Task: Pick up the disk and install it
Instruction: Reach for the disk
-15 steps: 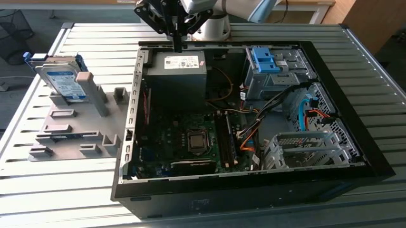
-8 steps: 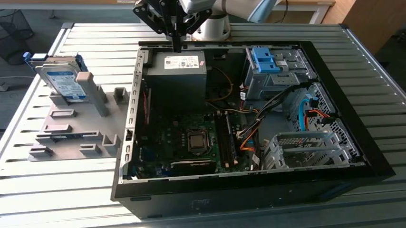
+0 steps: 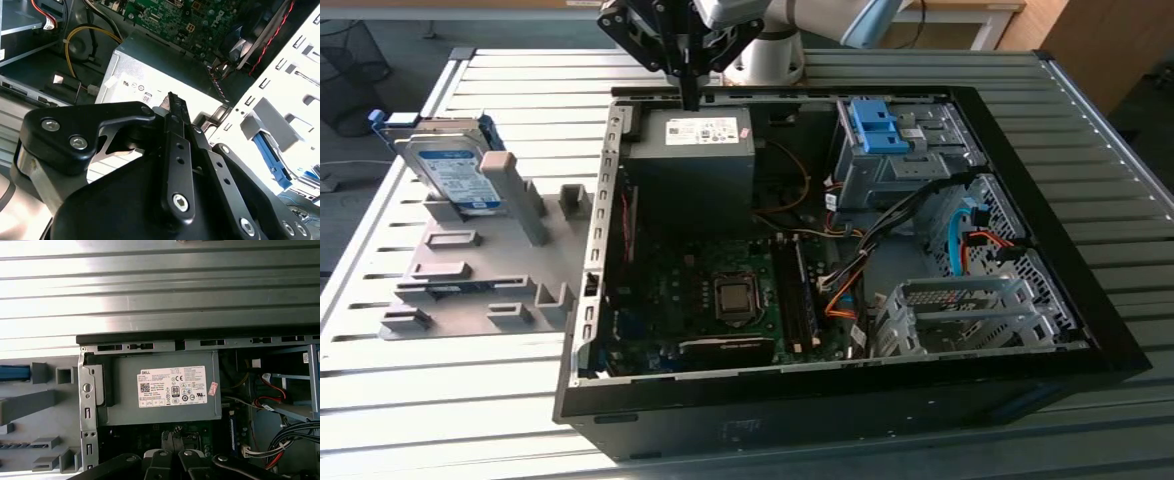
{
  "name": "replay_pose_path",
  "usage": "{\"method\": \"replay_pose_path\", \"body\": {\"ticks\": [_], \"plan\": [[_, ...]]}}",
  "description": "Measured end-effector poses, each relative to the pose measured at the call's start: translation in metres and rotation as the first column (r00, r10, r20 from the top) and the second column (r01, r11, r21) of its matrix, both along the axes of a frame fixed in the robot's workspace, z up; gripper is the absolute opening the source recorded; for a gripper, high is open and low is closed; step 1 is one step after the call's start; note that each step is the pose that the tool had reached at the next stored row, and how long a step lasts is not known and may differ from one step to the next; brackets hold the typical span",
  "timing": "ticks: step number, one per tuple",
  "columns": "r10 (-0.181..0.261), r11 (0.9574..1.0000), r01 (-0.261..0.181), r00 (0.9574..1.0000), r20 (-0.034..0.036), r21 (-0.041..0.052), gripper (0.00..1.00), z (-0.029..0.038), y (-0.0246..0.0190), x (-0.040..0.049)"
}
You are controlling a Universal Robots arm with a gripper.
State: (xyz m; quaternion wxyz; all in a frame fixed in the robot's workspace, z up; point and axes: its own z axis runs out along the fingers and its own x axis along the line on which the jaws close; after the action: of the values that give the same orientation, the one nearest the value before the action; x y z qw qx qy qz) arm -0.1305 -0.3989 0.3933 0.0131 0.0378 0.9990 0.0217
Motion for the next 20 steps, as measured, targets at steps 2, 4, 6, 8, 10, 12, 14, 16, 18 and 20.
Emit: {"method": "replay_pose_path", "body": {"ticks": [2,4,6,8,10,12,14,16,18,20], "plan": [[0.0,1.0,0.0,1.0,0.0,0.0,0.11,0.0,0.0,-0.0004],[0.0,1.0,0.0,1.0,0.0,0.0,0.11,0.0,0.0,-0.0008],[0.0,1.0,0.0,1.0,0.0,0.0,0.11,0.0,0.0,-0.0012],[0.0,1.0,0.0,1.0,0.0,0.0,0.11,0.0,0.0,-0.0017],[0.0,1.0,0.0,1.0,0.0,0.0,0.11,0.0,0.0,-0.0023],[0.0,1.0,0.0,1.0,0.0,0.0,0.11,0.0,0.0,-0.0027],[0.0,1.0,0.0,1.0,0.0,0.0,0.11,0.0,0.0,-0.003],[0.0,1.0,0.0,1.0,0.0,0.0,0.11,0.0,0.0,-0.0034],[0.0,1.0,0.0,1.0,0.0,0.0,0.11,0.0,0.0,-0.0038],[0.0,1.0,0.0,1.0,0.0,0.0,0.11,0.0,0.0,-0.0042]]}}
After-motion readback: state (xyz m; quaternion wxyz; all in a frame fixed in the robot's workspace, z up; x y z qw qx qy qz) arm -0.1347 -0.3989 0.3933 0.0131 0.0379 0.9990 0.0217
